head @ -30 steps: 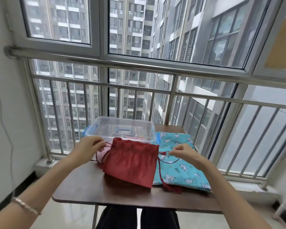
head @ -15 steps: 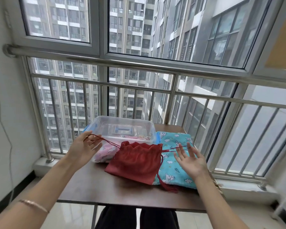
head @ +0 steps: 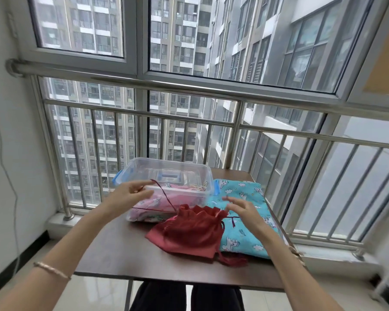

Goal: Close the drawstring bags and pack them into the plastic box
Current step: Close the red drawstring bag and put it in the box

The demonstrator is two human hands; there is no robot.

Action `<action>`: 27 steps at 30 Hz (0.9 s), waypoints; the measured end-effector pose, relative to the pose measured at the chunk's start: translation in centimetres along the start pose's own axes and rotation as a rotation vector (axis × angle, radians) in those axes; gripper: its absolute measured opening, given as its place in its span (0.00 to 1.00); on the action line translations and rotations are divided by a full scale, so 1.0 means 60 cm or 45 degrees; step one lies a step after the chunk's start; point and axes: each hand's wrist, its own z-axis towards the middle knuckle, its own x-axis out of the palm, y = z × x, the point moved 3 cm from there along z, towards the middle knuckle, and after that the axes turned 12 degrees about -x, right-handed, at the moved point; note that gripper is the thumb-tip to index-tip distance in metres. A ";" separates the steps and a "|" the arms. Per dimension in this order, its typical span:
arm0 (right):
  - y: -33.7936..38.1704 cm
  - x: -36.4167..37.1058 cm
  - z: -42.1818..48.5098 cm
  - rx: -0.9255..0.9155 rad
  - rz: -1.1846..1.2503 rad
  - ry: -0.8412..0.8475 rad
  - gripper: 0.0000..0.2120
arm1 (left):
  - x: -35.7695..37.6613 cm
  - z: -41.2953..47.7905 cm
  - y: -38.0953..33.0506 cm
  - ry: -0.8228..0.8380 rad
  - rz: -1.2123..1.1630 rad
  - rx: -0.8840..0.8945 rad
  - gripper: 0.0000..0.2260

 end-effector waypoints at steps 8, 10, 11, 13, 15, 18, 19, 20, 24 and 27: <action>-0.016 -0.029 -0.004 -0.115 -0.590 -0.006 0.26 | -0.035 -0.018 -0.020 -0.280 0.583 0.231 0.28; -0.016 -0.031 -0.007 -0.104 -0.493 -0.049 0.26 | -0.038 -0.024 -0.026 -0.355 0.434 0.278 0.29; -0.014 -0.033 -0.009 -0.107 -0.424 -0.082 0.26 | -0.041 -0.026 -0.027 -0.402 0.410 0.288 0.30; -0.014 -0.041 -0.014 -0.091 -0.299 -0.149 0.24 | -0.051 -0.027 -0.022 -0.492 0.384 0.272 0.32; -0.022 -0.052 -0.020 -0.057 -0.208 -0.194 0.24 | -0.064 -0.025 -0.014 -0.555 0.303 0.239 0.31; -0.027 -0.058 -0.029 -0.027 -0.157 -0.195 0.24 | -0.071 -0.018 0.003 -0.550 0.192 0.196 0.31; -0.026 -0.057 -0.029 -0.021 -0.138 -0.193 0.24 | -0.069 -0.018 0.007 -0.544 0.188 0.188 0.31; -0.025 -0.057 -0.029 -0.010 -0.110 -0.189 0.24 | -0.067 -0.016 0.009 -0.542 0.194 0.182 0.32; -0.018 -0.058 -0.027 0.014 -0.035 -0.136 0.14 | -0.066 -0.012 0.010 -0.532 0.216 0.196 0.29; -0.022 -0.066 -0.026 0.073 0.022 -0.077 0.10 | -0.073 -0.013 0.010 -0.512 0.131 0.231 0.21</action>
